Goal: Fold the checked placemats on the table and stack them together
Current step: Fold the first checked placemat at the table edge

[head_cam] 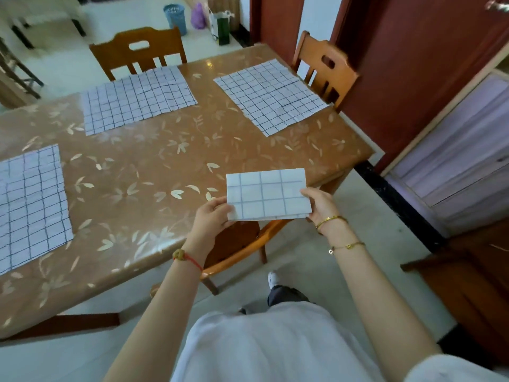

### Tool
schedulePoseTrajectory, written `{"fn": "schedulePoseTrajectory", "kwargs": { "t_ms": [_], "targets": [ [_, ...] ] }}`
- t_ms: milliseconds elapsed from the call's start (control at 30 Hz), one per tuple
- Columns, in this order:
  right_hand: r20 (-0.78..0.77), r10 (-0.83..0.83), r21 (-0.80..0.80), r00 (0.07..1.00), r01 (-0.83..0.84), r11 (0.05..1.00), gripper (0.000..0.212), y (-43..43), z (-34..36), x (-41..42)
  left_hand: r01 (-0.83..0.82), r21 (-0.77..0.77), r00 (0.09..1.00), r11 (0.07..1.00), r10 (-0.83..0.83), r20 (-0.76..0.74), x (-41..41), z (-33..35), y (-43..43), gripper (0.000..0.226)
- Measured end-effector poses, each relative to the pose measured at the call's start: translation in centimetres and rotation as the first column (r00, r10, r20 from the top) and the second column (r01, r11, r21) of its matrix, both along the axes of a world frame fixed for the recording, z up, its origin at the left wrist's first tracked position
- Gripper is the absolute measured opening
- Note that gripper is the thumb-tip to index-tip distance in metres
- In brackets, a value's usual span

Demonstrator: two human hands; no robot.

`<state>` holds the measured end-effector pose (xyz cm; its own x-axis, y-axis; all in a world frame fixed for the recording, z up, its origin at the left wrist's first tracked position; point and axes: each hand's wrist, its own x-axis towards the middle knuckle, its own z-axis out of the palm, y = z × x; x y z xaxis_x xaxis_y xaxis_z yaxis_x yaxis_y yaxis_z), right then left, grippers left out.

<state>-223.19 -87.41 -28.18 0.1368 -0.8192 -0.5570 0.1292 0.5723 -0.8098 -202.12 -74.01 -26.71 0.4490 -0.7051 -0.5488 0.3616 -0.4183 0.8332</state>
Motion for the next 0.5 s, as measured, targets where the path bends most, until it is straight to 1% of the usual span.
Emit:
{"fn": "schedulePoseTrajectory", "kwargs": {
  "t_ms": [100,233,300,400,500],
  "targets": [
    [0.014,-0.056,0.006,0.998,0.056,0.998,0.02,-0.8,0.0,-1.7,0.047,-0.018,0.999,0.999,-0.048,-0.018,-1.4,-0.2,-1.6,0.021],
    [0.014,-0.039,0.009,0.999,0.039,0.999,0.006,-3.1,-0.7,-3.0,0.048,-0.005,0.999,0.999,-0.048,-0.018,-2.7,-0.4,-4.1,0.024],
    [0.01,-0.033,0.023,0.999,0.033,0.999,0.008,-4.9,-1.2,-3.2,0.04,0.016,0.999,0.999,-0.04,-0.027,-3.0,-1.0,-5.5,0.023],
    [-0.03,0.026,0.036,0.999,-0.025,0.999,0.009,-8.0,-1.7,-2.9,0.002,0.034,0.999,0.999,0.0,-0.049,-3.2,-1.8,-7.7,0.023],
    [-0.096,0.136,0.031,0.986,-0.134,0.991,0.009,-11.6,-2.6,-2.3,-0.093,0.042,0.995,0.995,0.094,-0.036,-3.5,-2.7,-10.0,0.018]
  ]
}}
